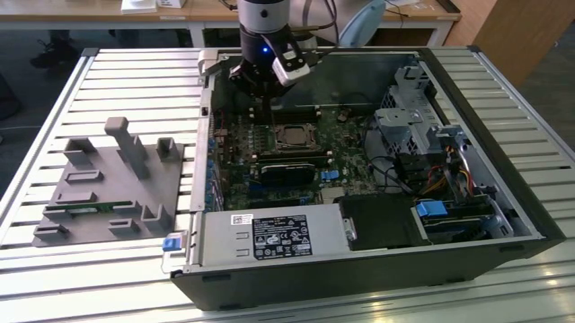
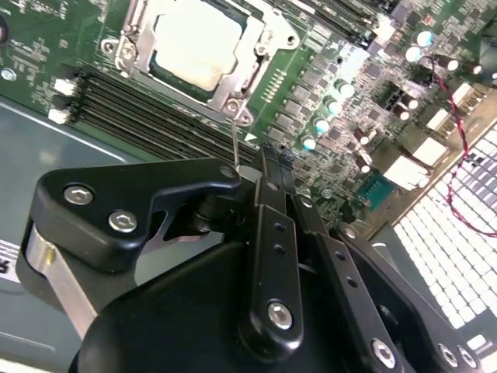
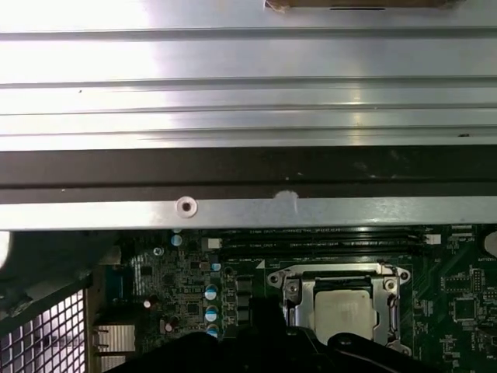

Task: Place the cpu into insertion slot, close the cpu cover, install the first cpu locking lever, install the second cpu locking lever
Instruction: 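Install the first cpu locking lever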

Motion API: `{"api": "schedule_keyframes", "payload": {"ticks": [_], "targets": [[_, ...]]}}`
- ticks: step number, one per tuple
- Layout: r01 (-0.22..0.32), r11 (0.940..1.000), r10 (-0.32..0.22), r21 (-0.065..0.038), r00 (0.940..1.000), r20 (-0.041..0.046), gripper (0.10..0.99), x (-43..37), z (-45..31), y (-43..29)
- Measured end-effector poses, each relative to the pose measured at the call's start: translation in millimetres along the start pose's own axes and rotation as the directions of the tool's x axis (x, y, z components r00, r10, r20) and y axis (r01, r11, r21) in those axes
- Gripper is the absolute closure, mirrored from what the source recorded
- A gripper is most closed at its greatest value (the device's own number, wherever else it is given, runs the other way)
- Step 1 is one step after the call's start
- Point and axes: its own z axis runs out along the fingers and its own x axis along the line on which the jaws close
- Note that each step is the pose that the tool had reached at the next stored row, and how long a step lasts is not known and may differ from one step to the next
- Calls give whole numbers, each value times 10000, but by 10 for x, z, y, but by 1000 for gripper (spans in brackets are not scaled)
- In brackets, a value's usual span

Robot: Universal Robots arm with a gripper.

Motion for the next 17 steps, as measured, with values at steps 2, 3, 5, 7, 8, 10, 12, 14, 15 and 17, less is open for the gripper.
{"api": "schedule_keyframes", "payload": {"ticks": [2, 3, 5, 7, 8, 10, 12, 14, 15, 17], "targets": [[1, 10000, -1, 0, 10000, 0, 980, -30, 1, 1], [1, 10000, -1, 0, 10000, -1, 980, -39, 1, 1], [0, 10000, 0, 0, 10000, 0, 980, -46, 1, 1], [0, 10000, 0, 0, 10000, 0, 980, -54, 1, 2], [0, 10000, 0, 0, 10000, 0, 980, -62, 2, 3], [0, 10000, 0, -1, 10000, 0, 980, -83, 2, 3], [0, 10000, 0, 0, 10000, 0, 980, -107, 3, 4], [1, 10000, -1, 0, 10000, 0, 980, -132, 3, 5], [1, 10000, -1, -1, 10000, 0, 980, -145, 4, 6], [1, 10000, -1, 0, 10000, -1, 980, -166, 4, 6]]}}
